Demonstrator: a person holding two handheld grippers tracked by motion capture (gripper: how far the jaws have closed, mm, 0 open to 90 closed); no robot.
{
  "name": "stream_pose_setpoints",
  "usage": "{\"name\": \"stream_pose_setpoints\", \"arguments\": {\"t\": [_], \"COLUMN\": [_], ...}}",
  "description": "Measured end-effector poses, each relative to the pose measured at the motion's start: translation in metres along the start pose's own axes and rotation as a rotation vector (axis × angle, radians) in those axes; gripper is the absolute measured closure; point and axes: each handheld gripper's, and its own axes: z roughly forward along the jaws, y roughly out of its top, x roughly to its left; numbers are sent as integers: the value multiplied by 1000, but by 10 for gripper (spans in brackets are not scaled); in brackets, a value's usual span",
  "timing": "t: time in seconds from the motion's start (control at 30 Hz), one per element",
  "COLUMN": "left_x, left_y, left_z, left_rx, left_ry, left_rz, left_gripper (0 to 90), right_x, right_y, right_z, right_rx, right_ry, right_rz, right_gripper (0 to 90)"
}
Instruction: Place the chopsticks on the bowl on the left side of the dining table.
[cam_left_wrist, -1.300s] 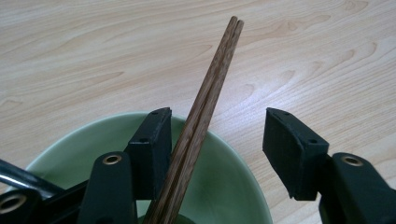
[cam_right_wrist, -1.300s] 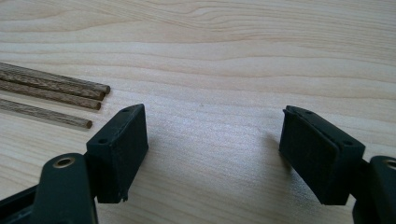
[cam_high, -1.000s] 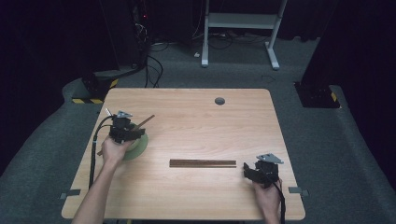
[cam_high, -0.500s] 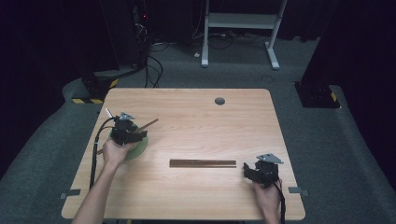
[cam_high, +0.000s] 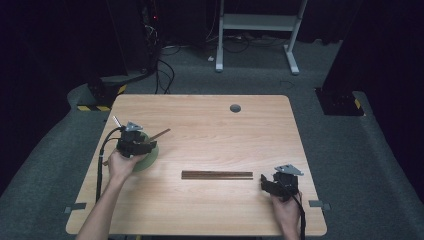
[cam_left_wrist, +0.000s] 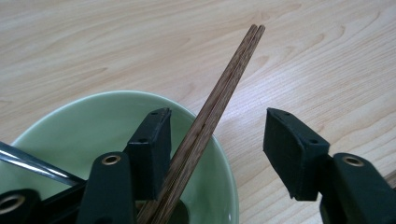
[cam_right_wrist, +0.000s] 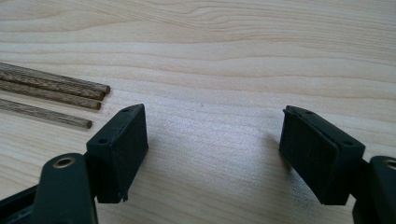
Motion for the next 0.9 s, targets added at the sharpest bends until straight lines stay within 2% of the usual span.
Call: {"name": "stream_pose_setpoints", "arguments": {"t": [0.2,0.33,0.53,0.7,0.9], "left_x": [0,1,5,13,21], "left_y": [6,8,9,4,-13], "left_z": [-11,-21,-38,-54,-71], "left_rx": [-39,-51,-76,-98,-88], "left_ry": [0,2,-2,-2,8], "left_rz": [-24,-22,-43,-78,-96], "left_gripper": [396,395,384,384,385], "right_x": [0,0,0,0,0], "right_y": [0,0,0,0,0], "right_z": [0,0,0,0,0], "right_rx": [0,0,0,0,0], "right_ry": [0,0,1,0,1], "right_rz": [1,1,1,1,1], "right_gripper": [231,231,231,231,231]}}
